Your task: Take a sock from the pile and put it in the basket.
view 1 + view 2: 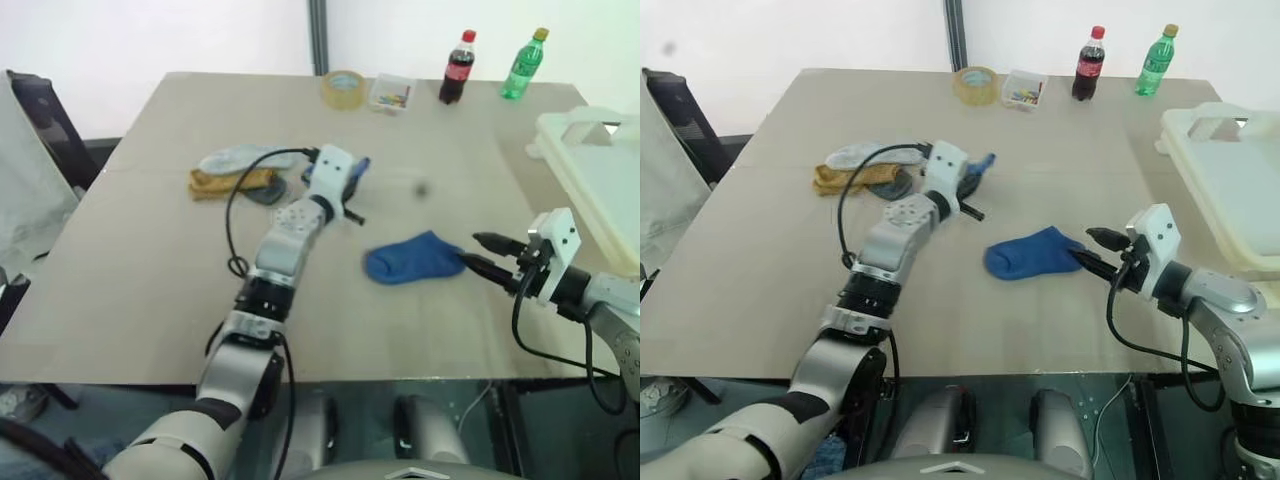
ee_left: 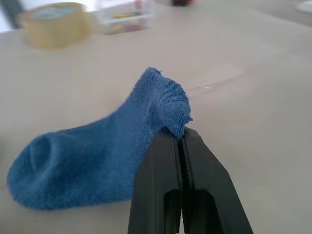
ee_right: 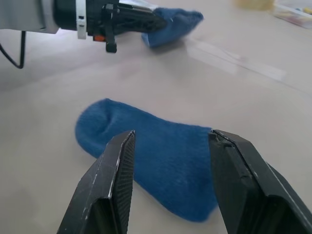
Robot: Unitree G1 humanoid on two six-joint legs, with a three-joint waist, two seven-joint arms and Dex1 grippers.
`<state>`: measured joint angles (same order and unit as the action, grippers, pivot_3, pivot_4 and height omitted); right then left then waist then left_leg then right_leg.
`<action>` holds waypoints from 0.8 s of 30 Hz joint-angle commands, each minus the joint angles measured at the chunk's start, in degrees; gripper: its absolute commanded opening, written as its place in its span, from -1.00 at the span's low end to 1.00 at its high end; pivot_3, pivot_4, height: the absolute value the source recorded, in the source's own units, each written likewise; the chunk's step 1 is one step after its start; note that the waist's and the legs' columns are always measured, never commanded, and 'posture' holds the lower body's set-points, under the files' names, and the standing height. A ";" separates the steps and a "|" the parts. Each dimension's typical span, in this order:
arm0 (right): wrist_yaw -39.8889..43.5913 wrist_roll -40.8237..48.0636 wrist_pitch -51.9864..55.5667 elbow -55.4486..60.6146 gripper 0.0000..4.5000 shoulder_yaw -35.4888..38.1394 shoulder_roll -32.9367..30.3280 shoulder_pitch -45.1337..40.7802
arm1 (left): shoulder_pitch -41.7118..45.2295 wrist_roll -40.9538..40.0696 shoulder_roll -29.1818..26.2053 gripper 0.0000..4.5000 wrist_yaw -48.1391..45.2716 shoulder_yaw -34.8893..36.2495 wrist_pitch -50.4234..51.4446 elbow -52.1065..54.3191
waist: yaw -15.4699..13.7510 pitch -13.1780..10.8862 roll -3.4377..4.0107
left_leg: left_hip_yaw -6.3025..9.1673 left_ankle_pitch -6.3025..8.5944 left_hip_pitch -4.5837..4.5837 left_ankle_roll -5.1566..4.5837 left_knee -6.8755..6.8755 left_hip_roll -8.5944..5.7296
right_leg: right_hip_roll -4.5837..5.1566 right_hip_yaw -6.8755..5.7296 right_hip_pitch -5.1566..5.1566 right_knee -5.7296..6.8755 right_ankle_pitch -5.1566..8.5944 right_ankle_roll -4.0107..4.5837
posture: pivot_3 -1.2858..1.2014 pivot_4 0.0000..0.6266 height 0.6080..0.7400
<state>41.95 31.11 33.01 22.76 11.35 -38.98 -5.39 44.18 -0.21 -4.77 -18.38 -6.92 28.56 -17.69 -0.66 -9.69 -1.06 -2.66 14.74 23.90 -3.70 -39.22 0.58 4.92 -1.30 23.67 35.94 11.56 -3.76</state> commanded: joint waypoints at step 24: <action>-12.60 -9.41 5.01 -13.63 0.07 -9.94 10.80 -16.67 | 7.56 -16.12 1.83 0.49 -6.18 12.65 9.93 2.05 | 0.15 -0.01 0.02 | -0.02 -0.02 0.03 0.02 -0.02 -0.01 | -0.03 0.08 0.04 0.00 -0.01 0.01 | 0.03 -0.52 1.00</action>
<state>30.09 22.15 38.56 9.93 1.30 -28.80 -20.09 49.56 -14.20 -1.55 -24.07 3.05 39.24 -16.02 -0.51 -9.71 -1.03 -2.68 14.71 23.92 -3.67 -39.23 0.58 4.88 -1.22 23.72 35.94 11.56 -3.75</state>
